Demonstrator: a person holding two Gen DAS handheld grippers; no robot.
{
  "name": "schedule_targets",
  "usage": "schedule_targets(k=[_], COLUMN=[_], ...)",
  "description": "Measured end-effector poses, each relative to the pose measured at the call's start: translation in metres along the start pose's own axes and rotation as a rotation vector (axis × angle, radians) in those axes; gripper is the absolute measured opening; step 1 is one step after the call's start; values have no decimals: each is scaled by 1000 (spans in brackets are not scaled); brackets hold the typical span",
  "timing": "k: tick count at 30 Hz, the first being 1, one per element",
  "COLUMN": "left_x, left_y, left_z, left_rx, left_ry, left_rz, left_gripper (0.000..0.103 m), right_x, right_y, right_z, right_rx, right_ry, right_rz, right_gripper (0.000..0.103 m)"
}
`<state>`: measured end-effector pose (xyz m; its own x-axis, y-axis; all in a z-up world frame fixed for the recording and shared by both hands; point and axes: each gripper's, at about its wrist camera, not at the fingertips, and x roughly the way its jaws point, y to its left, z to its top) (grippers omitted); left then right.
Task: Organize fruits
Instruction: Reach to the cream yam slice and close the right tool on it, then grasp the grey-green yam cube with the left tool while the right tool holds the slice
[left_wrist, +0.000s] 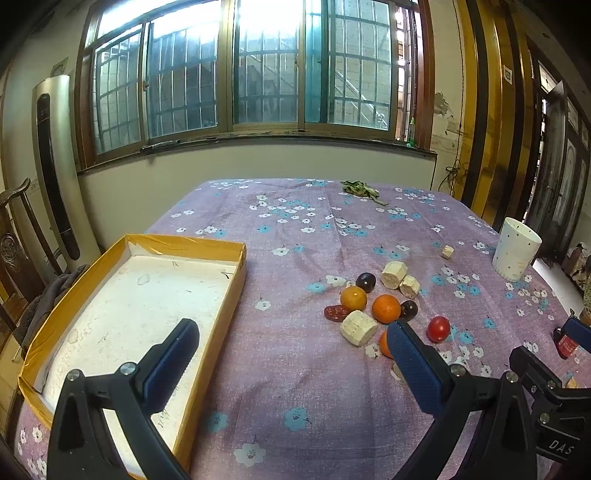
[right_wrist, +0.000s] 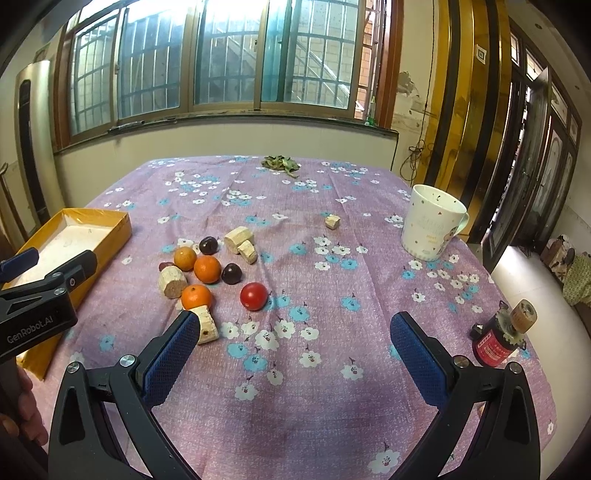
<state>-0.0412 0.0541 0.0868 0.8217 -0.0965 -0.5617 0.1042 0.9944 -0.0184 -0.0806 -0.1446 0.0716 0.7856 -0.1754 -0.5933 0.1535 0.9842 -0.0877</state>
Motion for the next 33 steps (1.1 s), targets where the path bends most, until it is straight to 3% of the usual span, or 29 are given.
schedule_targets(k=[6,13,18,26,28,33], left_x=[3,7,10,13,15,23], left_y=[15,32,37,38,36,24], left_z=[2,1,-1,0,-1,1], left_rx=[4,-4,-4,8,15,40], left_ry=[-1,31,47,64,71,99], left_rz=[55,88,91,89,85,51], left_gripper=[103,103,103,103,103,103], right_x=[15,47,65,100,100,98], right_y=[10,23,44,56,55,44], right_z=[2,-3,-4,-11,-11,-9], right_rx=[-35,-52,-110,-116,-123,-87], right_ry=[53,154,200,310,306,302], right_rz=[107,205,262,332,339,369], right_gripper=[103,85,80,47,33,29])
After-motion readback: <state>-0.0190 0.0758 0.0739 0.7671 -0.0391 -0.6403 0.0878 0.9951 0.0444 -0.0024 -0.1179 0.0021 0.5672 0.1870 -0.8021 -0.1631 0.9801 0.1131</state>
